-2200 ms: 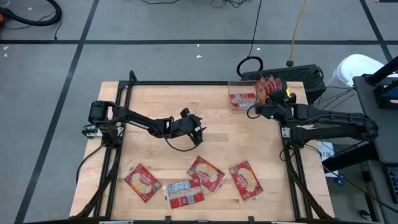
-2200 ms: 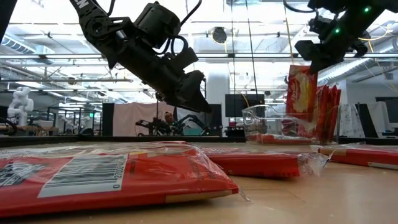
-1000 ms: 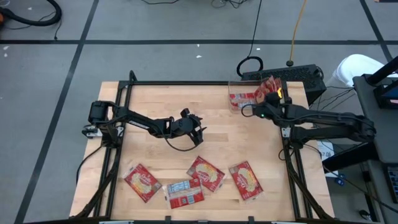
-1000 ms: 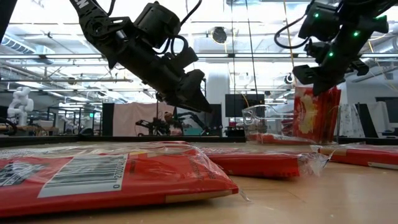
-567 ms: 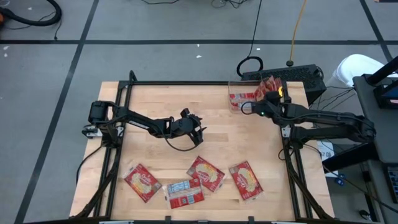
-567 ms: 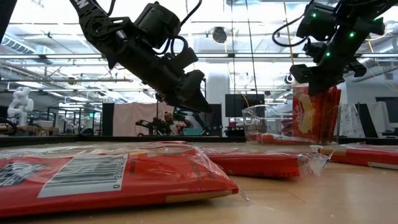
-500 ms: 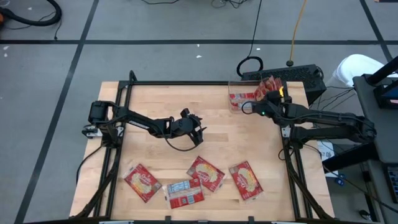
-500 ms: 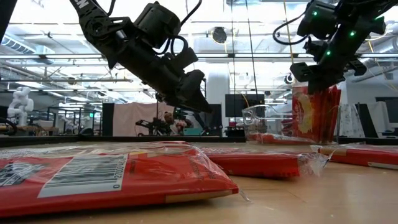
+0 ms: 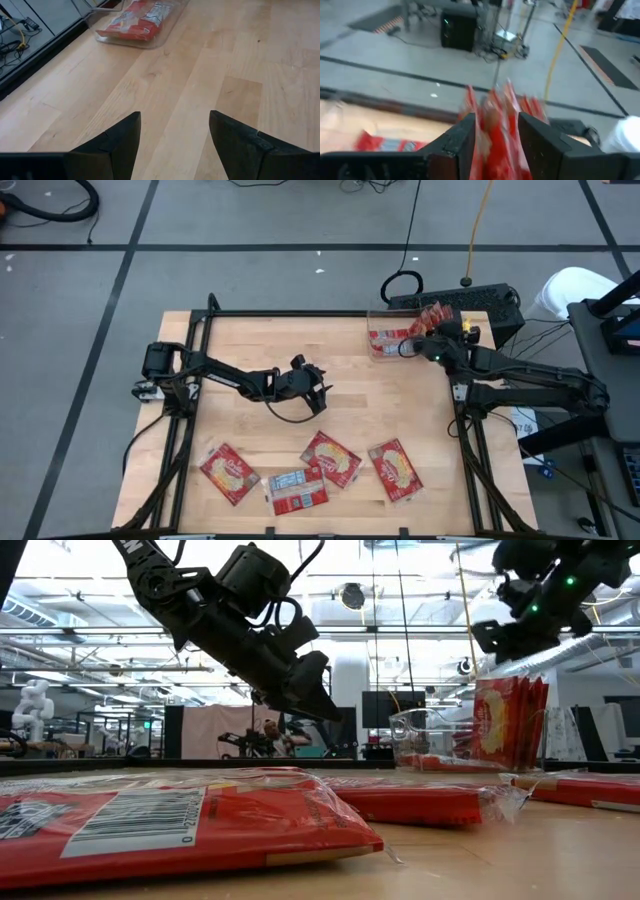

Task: Sort popcorn bags into baskets
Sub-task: Adjust the red popcorn bag in the transparent bin

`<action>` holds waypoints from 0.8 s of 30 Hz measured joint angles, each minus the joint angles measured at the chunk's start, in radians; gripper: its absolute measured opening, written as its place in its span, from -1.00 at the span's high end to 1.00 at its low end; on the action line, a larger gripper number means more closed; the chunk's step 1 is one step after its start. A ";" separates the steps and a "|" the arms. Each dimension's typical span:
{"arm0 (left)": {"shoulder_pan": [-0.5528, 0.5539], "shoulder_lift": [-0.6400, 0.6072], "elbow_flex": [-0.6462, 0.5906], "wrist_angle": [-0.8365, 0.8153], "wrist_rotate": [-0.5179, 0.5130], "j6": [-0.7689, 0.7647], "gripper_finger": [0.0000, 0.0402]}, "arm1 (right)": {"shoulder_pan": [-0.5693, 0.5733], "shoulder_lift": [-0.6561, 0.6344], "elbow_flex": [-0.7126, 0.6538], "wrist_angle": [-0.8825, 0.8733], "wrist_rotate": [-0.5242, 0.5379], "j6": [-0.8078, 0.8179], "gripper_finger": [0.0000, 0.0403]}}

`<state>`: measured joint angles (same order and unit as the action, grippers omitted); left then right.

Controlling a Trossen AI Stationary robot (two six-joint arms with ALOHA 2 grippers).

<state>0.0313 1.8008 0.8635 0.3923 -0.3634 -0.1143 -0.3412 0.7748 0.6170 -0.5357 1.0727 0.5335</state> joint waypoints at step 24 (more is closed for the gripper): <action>0.077 0.000 0.000 0.084 0.000 0.069 -0.20 | -0.244 0.407 0.393 0.120 -1.050 -0.711 0.29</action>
<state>0.1085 1.8008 0.8635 0.4763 -0.3637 -0.0450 -0.5853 1.1814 1.0103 -0.4153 0.0224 -0.1770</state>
